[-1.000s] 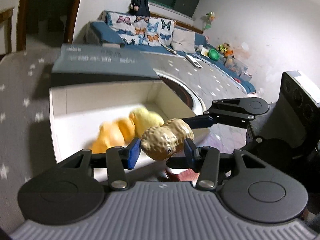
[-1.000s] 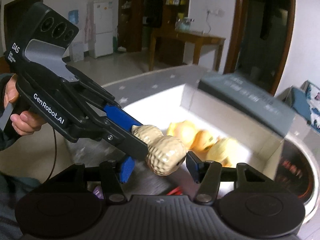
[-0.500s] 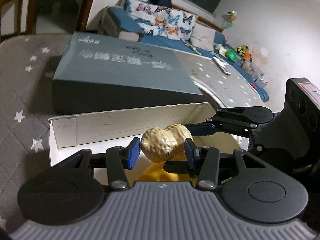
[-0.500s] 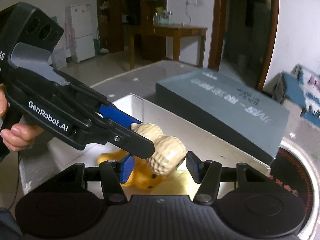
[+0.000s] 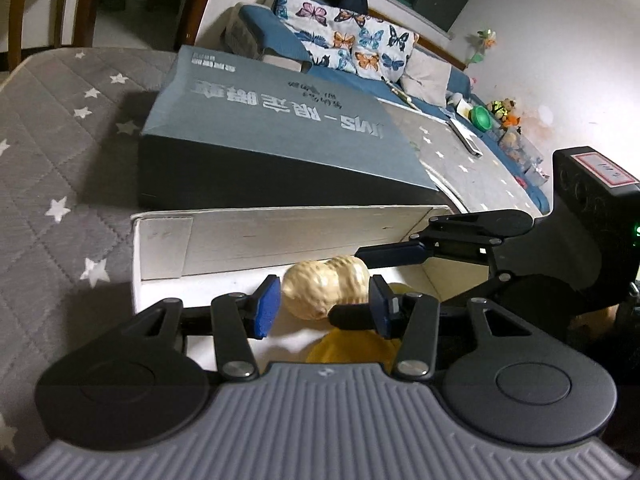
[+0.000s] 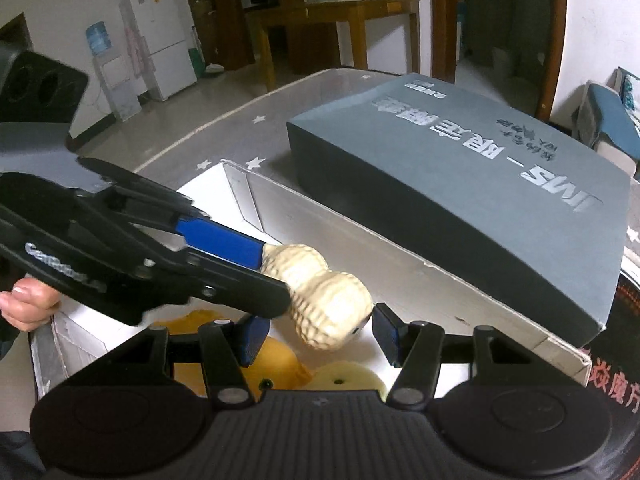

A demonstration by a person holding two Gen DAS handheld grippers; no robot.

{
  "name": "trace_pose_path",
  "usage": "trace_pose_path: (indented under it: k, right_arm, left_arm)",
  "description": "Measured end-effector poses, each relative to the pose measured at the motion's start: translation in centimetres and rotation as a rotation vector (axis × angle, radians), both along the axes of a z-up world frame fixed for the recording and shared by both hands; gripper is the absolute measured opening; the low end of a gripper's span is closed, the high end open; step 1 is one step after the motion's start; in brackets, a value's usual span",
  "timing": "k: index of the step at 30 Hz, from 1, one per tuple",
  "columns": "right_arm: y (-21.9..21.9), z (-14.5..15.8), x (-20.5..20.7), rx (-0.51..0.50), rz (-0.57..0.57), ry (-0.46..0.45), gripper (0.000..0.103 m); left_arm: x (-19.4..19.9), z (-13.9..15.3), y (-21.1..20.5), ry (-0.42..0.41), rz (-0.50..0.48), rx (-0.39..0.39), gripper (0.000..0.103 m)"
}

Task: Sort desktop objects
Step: 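Lower the peanut toy into the box and open the left gripper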

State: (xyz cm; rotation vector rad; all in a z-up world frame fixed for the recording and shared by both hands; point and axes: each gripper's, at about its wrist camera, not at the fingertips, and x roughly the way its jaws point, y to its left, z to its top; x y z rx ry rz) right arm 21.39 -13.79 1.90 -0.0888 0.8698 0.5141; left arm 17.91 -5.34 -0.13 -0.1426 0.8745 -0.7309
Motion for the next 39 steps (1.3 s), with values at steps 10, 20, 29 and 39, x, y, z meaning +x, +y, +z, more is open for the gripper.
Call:
trace_pose_path:
  k: [10,20,29,39]
  right_arm:
    - [-1.5,3.2,-6.8,-0.007,-0.044,-0.143,0.070]
    - [-3.3,6.0,-21.1,-0.008,-0.063,-0.265,0.078]
    - [-2.9,-0.4,-24.2,-0.026,-0.121,-0.095,0.077]
    - [-2.2,-2.3,-23.3,-0.021,-0.136,-0.072,0.067]
  left_arm:
    - [-8.0,3.5,1.8,-0.112,-0.062,-0.036,0.049]
    - [-16.5,2.9,0.9,-0.100,-0.218,-0.016,0.049]
    - [-16.1,-1.4,-2.3,0.011,-0.245,0.060,0.049]
    - [-15.3,-3.7,-3.9,0.083,-0.267,0.059,0.049]
